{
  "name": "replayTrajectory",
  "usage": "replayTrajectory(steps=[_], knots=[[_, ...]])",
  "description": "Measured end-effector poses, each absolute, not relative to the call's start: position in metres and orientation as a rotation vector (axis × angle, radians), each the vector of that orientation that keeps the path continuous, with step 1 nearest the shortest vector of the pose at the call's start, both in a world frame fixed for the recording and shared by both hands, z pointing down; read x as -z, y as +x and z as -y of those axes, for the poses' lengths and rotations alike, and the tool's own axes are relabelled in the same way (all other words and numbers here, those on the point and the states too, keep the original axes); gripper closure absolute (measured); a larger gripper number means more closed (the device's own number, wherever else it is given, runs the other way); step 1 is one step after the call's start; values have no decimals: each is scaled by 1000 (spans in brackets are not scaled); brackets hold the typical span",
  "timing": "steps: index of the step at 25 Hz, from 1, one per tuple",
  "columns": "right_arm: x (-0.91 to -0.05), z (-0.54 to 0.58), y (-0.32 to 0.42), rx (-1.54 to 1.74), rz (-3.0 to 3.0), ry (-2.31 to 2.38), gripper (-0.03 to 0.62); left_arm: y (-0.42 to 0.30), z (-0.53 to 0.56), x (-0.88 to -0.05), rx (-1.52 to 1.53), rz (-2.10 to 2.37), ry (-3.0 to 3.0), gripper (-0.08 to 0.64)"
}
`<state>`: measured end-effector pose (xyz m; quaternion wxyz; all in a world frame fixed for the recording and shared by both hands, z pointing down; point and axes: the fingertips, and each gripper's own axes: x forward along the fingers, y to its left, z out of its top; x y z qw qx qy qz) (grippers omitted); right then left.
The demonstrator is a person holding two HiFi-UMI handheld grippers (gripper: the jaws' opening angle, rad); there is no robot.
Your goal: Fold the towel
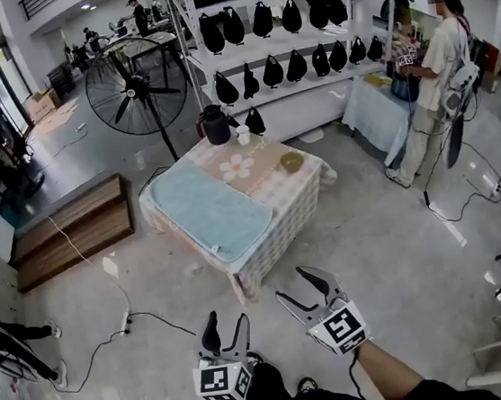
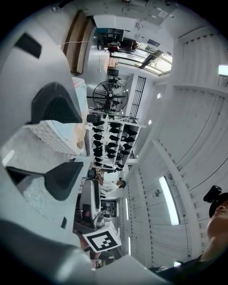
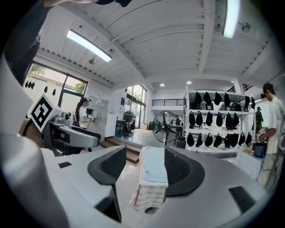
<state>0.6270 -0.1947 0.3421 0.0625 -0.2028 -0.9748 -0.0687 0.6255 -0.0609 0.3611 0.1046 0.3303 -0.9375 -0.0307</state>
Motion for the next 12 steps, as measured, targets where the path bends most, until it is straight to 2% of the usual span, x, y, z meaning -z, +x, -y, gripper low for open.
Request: replayTrajectory(steps=[12], knots=[[-330, 194, 491, 233, 2956, -427, 347, 474, 71, -348, 84, 2686, 1219, 305]])
